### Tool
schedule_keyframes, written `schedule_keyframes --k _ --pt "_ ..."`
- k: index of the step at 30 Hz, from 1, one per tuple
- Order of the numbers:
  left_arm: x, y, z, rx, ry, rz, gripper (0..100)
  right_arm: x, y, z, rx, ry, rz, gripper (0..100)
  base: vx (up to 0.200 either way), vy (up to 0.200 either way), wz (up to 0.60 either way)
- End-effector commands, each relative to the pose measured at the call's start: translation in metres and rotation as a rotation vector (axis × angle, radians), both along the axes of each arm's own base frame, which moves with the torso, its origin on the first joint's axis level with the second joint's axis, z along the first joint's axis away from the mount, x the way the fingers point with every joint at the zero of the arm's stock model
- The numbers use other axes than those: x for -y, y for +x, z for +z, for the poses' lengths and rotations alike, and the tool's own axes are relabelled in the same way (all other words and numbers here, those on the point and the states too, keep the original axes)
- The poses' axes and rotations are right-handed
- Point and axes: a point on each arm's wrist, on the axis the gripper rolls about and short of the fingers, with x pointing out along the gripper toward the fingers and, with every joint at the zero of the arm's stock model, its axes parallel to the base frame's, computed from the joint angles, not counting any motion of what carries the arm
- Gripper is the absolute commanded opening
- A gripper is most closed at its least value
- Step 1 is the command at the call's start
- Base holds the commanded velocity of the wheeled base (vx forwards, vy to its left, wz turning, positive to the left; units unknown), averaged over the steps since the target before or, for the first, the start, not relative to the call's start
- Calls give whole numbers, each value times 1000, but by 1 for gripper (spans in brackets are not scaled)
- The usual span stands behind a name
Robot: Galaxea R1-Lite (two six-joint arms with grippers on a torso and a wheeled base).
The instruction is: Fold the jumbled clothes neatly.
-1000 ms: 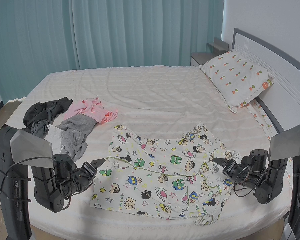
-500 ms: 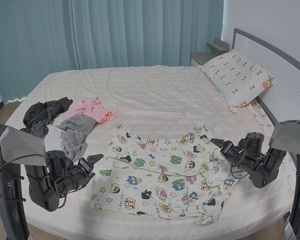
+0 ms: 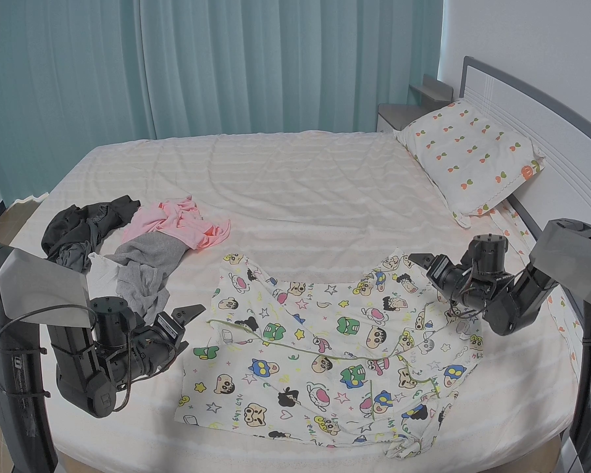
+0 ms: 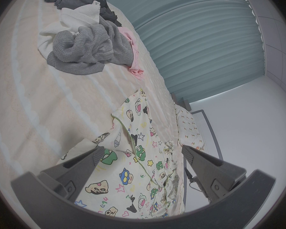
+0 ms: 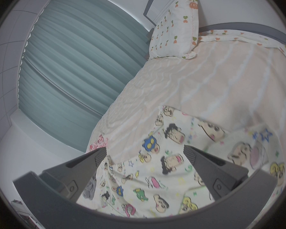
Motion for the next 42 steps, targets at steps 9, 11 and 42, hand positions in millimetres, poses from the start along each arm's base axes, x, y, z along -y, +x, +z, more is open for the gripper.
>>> schedule_keyframes --k 9,11,42 --pt "0 0 -1 -1 3 4 100 21 84 -47 -79 -180 10 100 0 0 0" --pt "0 0 -1 -1 4 4 100 25 88 -51 -85 -200 13 100 0 0 0" --pt "1 -3 -2 -3 26 -6 100 14 127 -76 -99 -246 57 0 0 0 0"
